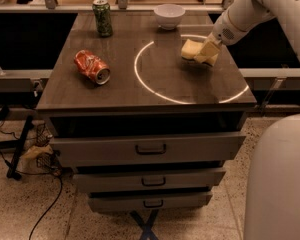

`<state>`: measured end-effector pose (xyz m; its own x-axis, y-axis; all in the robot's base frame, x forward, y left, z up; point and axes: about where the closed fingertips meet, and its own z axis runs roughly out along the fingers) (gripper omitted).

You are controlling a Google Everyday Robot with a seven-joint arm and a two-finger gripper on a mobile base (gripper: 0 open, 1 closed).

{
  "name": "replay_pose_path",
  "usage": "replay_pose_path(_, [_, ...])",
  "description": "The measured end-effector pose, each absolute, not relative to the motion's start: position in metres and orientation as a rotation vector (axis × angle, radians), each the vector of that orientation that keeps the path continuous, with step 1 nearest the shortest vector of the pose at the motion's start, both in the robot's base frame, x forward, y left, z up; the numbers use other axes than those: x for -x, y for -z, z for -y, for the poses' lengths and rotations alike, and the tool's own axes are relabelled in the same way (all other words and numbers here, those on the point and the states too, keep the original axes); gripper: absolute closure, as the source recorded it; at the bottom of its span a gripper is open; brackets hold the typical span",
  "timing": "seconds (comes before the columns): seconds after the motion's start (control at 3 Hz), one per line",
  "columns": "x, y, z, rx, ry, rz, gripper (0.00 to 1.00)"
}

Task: Move sponge near green can

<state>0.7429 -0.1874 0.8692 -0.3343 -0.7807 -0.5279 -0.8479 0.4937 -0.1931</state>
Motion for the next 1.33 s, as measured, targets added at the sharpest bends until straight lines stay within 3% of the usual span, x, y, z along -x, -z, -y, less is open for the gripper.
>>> replay_pose_path(0.33, [-0.76,-0.868,0.139,1.417,-0.191,-2.093,1.0])
replay_pose_path(0.67, [-0.777,-0.874,0.079,1.512,-0.2,-1.989,1.0])
replay_pose_path(1.33, [-0.804,-0.887,0.064,1.364,-0.232,-1.988,1.0])
